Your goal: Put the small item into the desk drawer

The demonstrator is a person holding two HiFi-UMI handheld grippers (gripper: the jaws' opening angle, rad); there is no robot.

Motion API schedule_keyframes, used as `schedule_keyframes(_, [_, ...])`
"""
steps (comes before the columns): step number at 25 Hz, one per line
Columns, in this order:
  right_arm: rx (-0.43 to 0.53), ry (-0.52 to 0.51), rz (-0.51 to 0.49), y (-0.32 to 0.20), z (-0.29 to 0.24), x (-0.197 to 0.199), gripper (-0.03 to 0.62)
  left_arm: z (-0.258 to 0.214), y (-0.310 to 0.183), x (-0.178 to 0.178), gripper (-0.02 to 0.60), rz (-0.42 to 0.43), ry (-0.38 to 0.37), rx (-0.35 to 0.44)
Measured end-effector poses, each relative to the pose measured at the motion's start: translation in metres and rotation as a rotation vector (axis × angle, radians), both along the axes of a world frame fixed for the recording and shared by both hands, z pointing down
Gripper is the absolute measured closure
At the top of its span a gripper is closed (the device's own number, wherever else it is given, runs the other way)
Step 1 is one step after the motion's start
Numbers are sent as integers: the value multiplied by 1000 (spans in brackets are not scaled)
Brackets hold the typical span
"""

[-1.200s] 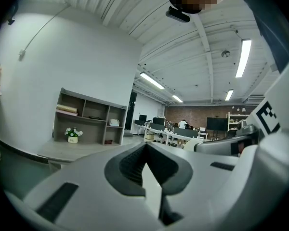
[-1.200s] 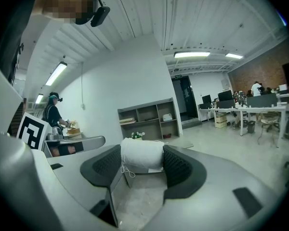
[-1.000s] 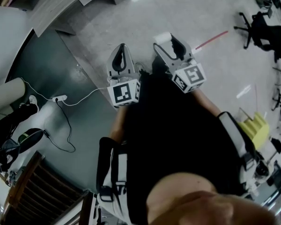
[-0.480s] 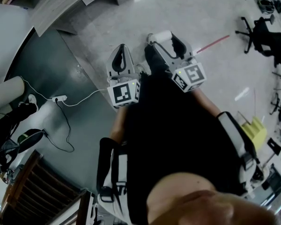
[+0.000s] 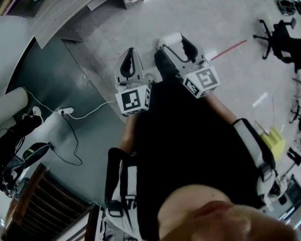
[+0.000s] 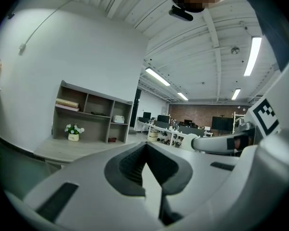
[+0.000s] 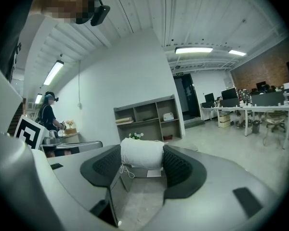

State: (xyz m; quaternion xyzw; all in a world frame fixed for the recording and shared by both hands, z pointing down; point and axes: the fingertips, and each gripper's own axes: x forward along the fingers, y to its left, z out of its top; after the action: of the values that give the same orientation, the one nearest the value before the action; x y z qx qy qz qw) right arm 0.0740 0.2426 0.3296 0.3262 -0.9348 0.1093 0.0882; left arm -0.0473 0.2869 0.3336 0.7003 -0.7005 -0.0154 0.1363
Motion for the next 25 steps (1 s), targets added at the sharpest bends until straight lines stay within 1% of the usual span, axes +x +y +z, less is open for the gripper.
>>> schedule_keyframes(4, [-8,-1,-8,-33,0,-6,327,-1,-34,-3,583,1,-2,-6])
schedule_keyframes(12, [-12,-11,-31,-105,-8,-12,327,-5,-107,-2,583,16,-38,-26])
schedule_keyframes(14, [-17,-10,-34,-123,-8,-12,327,-7,-126,-1,583,8,-30,-31])
schedule_keyframes(21, [-33,-4,-60,-188,-7,-5,327,-9,-189,7,583,2,-55,-56])
schedule_keyframes(25, [-44,1,-76,-220,-1,-2,327,-6,-220,11,583,-15,-54,-71])
